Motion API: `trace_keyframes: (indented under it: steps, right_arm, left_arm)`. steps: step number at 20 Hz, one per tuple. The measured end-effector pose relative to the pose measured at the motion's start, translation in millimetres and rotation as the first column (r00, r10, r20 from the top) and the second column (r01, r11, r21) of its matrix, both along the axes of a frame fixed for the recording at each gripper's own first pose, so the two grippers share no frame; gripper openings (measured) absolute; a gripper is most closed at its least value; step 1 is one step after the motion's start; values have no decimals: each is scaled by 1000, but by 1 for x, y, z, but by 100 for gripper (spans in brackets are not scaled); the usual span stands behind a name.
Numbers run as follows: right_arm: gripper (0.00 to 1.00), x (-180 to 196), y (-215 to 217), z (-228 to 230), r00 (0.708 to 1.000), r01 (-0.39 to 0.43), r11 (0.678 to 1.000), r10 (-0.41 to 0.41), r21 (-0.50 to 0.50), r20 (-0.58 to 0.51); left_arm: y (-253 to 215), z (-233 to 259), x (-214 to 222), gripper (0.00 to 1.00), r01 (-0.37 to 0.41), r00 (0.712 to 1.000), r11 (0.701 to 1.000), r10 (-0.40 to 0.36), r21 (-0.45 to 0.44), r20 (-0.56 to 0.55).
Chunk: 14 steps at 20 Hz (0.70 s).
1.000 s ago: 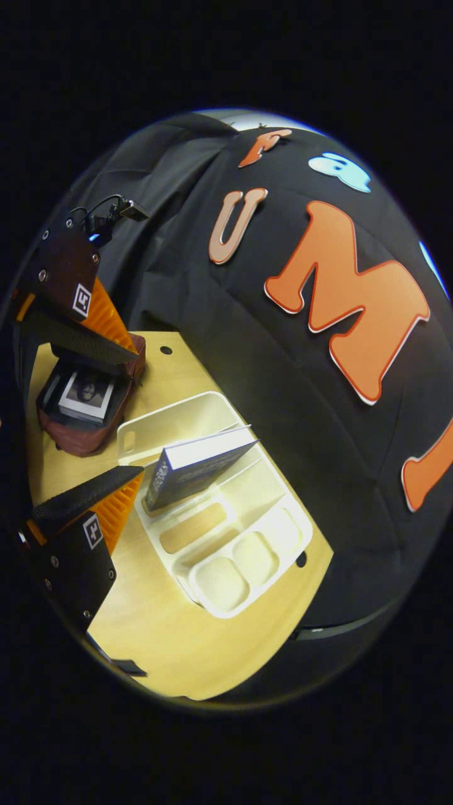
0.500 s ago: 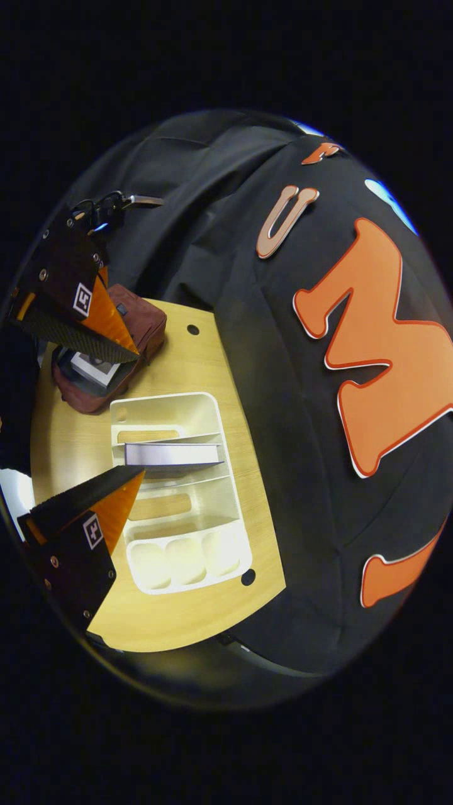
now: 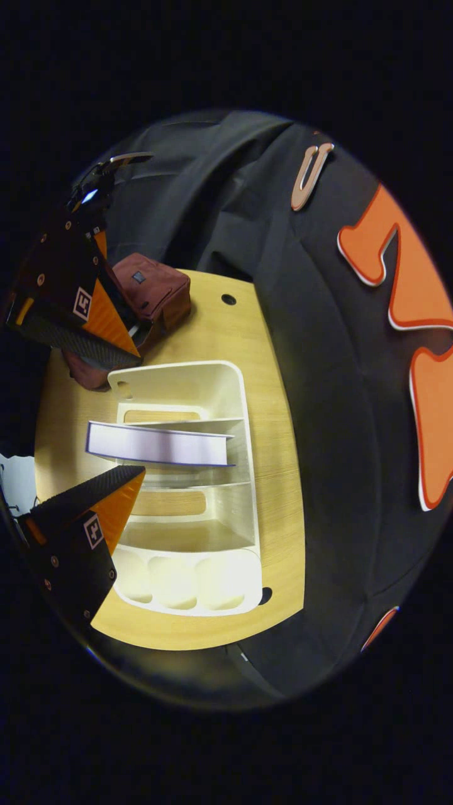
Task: Open the schoolbag, grab two books from the bookshelf and put them into the schoolbag.
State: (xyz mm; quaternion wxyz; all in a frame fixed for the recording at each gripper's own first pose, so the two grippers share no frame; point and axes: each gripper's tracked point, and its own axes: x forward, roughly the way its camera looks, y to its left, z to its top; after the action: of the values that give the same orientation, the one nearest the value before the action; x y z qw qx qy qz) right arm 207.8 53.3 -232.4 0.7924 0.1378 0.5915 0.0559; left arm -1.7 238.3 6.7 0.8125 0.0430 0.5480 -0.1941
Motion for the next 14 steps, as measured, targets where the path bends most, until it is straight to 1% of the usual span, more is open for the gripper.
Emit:
trace_keyframes:
  steps: [2, 4, 6, 7, 8, 9, 10, 11, 12, 13, 14]
  right_arm:
    - [93, 7, -7, -24, 999, -7, 999, 5, -44, -41]
    - [87, 9, -9, -37, 997, -18, 997, 12, -73, -82]
    - [78, 12, -6, -48, 994, -24, 996, 15, -83, -108]
    - [69, 13, -7, -54, 993, -28, 996, 17, -90, -116]
    - [76, 13, -9, -56, 992, -29, 995, 16, -100, -128]
    - [53, 14, -11, -62, 991, -25, 993, 9, -118, -133]
    - [53, 15, -14, -61, 991, -20, 990, 2, -138, -135]
    - [48, 16, -17, -61, 991, -12, 988, -9, -153, -135]
    - [36, 15, -23, -61, 991, -7, 984, -17, -178, -136]
    - [40, 15, -26, -59, 990, 5, 984, -30, -180, -137]
    - [37, 11, -26, -56, 989, 14, 984, -40, -176, -142]
  left_arm:
    - [-1, -3, 0, 4, -18, 1000, 1000, 18, -1, -9]
    - [-1, -5, -1, 4, -36, 999, 999, 36, -3, -17]
    - [0, -6, -4, 4, -52, 998, 999, 52, -6, -22]
    - [0, -5, -4, 4, -59, 998, 998, 59, -5, -24]
    - [1, -3, -4, 4, -64, 998, 998, 63, -5, -24]
    - [1, -3, -5, 4, -66, 998, 998, 66, -5, -23]
    - [1, -3, -6, 4, -68, 997, 998, 67, -6, -23]
    - [1, -4, -6, 4, -67, 998, 998, 67, -8, -21]
    - [1, -4, -7, 4, -66, 998, 998, 66, -11, -18]
    - [1, -5, -7, 4, -65, 998, 998, 65, -14, -16]
    - [2, -5, -9, 4, -66, 998, 998, 66, -17, -14]
